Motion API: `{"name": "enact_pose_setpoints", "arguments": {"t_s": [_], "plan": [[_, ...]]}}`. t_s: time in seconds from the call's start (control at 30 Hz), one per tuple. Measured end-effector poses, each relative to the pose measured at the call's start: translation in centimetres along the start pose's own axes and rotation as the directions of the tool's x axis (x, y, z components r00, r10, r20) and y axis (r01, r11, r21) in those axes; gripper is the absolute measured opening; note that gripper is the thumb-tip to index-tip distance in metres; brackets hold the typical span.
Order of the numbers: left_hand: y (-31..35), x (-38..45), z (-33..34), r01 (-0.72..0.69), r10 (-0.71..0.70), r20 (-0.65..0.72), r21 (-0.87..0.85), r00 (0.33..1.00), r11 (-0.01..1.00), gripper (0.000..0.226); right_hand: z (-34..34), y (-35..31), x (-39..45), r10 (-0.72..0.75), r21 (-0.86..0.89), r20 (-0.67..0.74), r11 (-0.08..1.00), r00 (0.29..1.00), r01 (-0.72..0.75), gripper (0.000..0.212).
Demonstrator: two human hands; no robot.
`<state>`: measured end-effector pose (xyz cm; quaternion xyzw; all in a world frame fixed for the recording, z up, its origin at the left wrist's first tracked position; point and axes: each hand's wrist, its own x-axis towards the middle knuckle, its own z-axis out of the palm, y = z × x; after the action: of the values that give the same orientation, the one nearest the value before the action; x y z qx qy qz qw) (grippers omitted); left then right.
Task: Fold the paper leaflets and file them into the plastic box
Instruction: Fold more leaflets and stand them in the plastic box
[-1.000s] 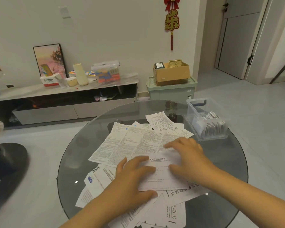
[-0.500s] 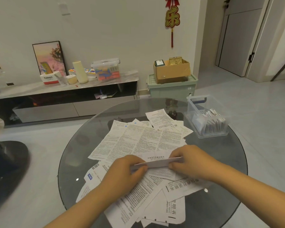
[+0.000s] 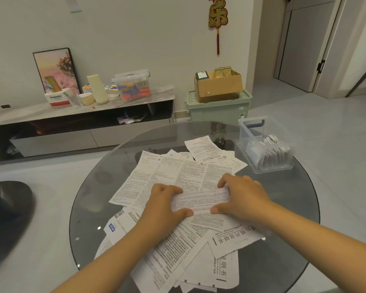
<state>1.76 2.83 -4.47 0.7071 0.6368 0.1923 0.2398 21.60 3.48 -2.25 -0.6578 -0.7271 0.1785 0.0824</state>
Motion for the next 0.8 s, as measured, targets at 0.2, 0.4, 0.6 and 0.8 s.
{"name": "enact_pose_setpoints", "arguments": {"t_s": [0.2,0.4,0.6,0.8], "plan": [[-1.2,0.1,-1.3,0.029,-0.036,0.046,0.138,0.998,0.99,0.059,-0.2,1.0,0.3,-0.03,-0.02,-0.015,0.999,0.999,0.029,0.061],[-1.1,-0.3,-2.3,-0.008,0.005,0.041,0.072,0.999,0.997,0.03,0.9,-0.2,-1.7,-0.266,0.129,-0.045,0.954,0.963,0.27,0.024],[-0.6,-1.2,-2.4,-0.016,0.031,0.091,-0.16,0.995,0.987,0.018,1.6,-0.4,-2.3,-0.307,0.116,-0.014,0.945,0.952,0.306,0.036],[0.7,-2.0,-2.8,0.15,0.027,0.312,-0.529,0.95,0.835,0.023,2.1,-0.8,-2.5,-0.309,0.12,-0.014,0.944,0.951,0.309,0.039]]}}
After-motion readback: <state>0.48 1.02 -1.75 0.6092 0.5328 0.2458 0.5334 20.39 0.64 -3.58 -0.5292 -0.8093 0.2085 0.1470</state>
